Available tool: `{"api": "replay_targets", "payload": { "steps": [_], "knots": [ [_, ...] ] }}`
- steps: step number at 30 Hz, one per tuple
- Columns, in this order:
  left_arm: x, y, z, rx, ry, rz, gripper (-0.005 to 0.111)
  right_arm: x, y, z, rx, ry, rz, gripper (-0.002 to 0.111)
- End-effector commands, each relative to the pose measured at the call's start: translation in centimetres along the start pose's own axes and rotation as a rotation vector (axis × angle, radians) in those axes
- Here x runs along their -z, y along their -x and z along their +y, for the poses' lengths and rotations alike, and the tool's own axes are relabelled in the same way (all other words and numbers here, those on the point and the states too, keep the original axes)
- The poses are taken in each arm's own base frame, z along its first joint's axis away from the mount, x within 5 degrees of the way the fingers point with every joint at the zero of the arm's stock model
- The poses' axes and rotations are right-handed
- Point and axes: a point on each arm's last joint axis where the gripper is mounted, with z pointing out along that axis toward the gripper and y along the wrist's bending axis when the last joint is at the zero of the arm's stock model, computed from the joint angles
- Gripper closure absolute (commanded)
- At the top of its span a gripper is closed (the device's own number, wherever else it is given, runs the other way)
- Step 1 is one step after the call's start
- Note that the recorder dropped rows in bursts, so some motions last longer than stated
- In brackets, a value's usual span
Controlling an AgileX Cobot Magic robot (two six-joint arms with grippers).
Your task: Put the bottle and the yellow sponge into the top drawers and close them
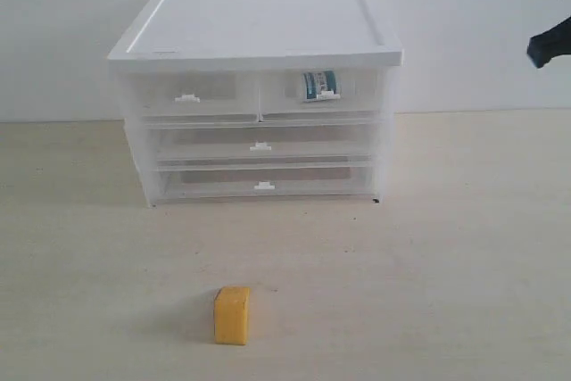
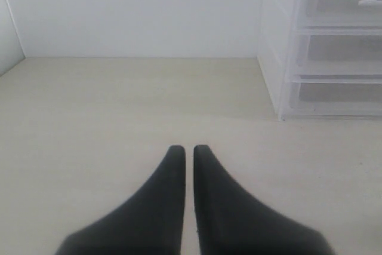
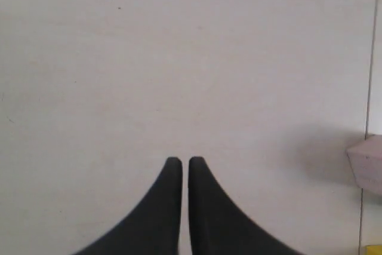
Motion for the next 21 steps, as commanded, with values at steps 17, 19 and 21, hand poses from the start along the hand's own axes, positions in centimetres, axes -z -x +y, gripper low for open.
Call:
{"api": "replay_targets", "payload": {
  "steps": [17, 19, 21],
  "knots": [
    [0.0, -0.1, 0.0, 0.001, 0.002, -0.003, 0.102, 7.7, -14.3, 0.3, -0.173, 0.072, -0.715, 0.107],
    [0.0, -0.1, 0.0, 0.001, 0.002, -0.003, 0.102, 7.7, -15.2, 0.4, -0.178, 0.075, -0.731, 0.107],
    [0.0, -0.1, 0.0, 0.001, 0.002, -0.003, 0.102, 7.7, -16.0, 0.5, -0.180, 0.075, -0.744, 0.107]
  ]
}}
